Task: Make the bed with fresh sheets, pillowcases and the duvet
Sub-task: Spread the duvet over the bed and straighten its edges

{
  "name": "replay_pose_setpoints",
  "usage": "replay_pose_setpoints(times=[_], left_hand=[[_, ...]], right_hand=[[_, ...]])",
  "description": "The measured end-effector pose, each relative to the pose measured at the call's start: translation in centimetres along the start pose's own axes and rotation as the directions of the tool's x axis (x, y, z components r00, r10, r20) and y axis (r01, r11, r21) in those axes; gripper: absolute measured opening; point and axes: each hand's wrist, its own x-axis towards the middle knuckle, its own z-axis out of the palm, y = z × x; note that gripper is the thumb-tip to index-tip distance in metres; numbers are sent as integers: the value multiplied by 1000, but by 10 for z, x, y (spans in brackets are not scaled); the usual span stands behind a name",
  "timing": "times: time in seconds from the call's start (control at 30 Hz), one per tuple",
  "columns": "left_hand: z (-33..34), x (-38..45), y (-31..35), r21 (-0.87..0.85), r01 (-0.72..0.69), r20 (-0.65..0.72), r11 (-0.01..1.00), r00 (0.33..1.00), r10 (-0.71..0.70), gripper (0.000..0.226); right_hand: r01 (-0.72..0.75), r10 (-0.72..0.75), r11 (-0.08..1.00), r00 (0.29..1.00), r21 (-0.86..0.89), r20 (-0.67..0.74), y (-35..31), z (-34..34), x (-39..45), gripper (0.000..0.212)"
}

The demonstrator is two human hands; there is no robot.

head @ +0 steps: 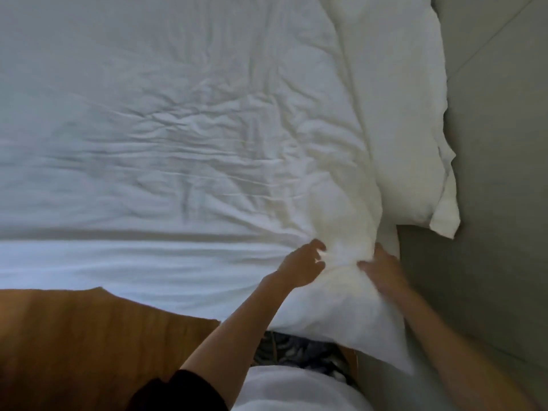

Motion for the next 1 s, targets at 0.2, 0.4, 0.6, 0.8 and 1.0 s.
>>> replay_pose_setpoints(times=[0.2, 0.4, 0.6, 0.8, 1.0], left_hand=[[4, -1, -113, 73, 236, -251, 969, 945, -211, 32], [-16, -9, -255, 317, 358, -562, 878, 817, -130, 57], [-35, 21, -366, 621, 302, -468, 723, 883, 32, 101], [-58, 60, -418, 836, 128, -450, 534, 717, 532, 45], [-72, 73, -377, 616, 197, -467, 763, 871, 152, 41]], right_hand=[[155, -258, 900, 943, -408, -210, -17, 100, 52, 70], [605, -756, 601, 642, -522, -127, -68, 186, 100, 69], [785, -826, 173, 445, -594, 347, -99, 313, 124, 104], [641, -913, -22, 299, -767, 276, -108, 337, 168, 53], [714, -920, 90, 327, -694, 217, -143, 337, 172, 33]])
